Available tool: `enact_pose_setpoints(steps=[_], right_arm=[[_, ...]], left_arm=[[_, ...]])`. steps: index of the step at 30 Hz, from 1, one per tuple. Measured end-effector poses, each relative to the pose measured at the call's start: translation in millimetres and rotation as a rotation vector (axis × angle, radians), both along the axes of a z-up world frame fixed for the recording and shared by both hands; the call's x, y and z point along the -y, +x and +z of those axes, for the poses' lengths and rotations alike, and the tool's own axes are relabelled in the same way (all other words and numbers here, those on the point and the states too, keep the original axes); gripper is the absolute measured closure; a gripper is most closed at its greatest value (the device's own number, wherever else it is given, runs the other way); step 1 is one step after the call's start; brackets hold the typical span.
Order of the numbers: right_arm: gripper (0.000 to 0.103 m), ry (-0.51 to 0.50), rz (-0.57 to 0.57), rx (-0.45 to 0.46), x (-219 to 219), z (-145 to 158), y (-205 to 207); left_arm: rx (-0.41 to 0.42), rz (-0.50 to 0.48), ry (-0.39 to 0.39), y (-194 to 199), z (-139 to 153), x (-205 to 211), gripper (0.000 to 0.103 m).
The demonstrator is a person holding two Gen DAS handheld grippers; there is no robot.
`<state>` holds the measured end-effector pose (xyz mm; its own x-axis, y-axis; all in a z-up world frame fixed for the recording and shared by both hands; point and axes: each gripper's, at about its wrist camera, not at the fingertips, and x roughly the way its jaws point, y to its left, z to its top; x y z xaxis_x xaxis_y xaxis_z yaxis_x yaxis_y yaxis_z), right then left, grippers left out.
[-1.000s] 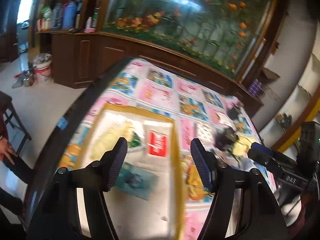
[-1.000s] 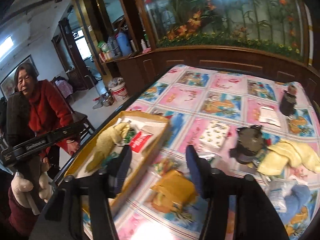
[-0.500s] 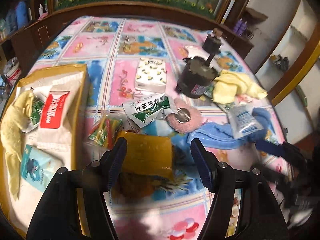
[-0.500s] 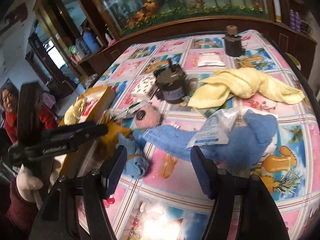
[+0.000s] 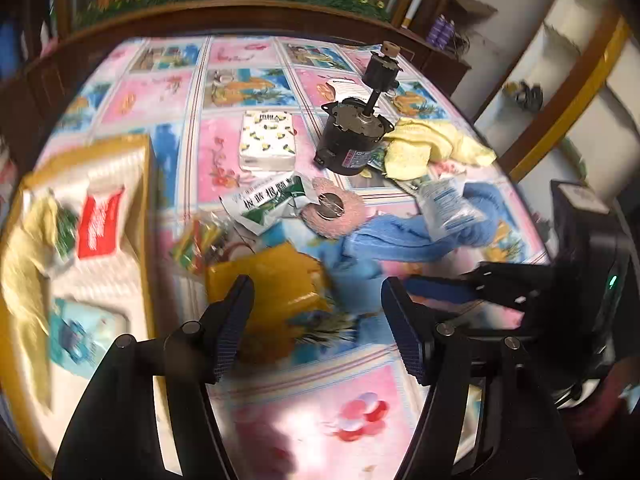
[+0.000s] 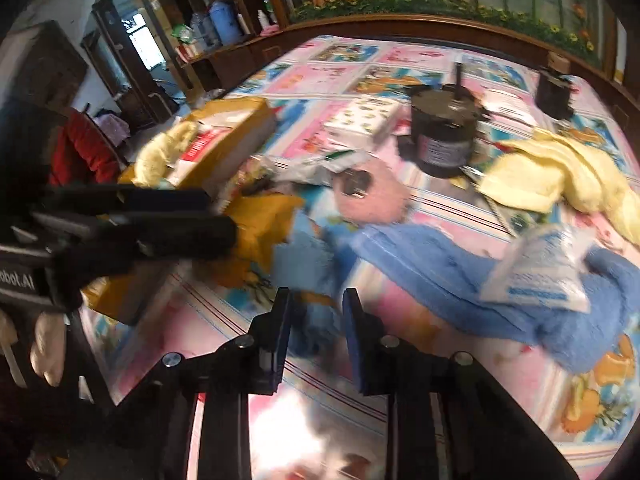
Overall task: Organize soft objects
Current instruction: 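Grasp the yellow pouch with the left gripper while the right gripper grasps the small blue towel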
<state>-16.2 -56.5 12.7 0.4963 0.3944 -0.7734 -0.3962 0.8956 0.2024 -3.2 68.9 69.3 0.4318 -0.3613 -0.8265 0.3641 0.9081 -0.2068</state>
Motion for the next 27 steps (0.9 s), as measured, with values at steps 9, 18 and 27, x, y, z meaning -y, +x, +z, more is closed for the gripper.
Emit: enact_pose_setpoints(steps=[9, 18, 27], right_arm=[[0.077, 0.044, -0.069, -0.055, 41, -6, -8], [0.077, 0.097, -0.078, -0.054, 34, -2, 1], [0.076, 0.191, -0.069, -0.116, 23, -1, 18]], left_arm=[[-0.090, 0.071, 0.115, 34, -42, 7, 0.037], [-0.178, -0.152, -0.013, -13, -34, 23, 0.037], [0.114, -0.292, 0.254, -46, -32, 35, 0.037]])
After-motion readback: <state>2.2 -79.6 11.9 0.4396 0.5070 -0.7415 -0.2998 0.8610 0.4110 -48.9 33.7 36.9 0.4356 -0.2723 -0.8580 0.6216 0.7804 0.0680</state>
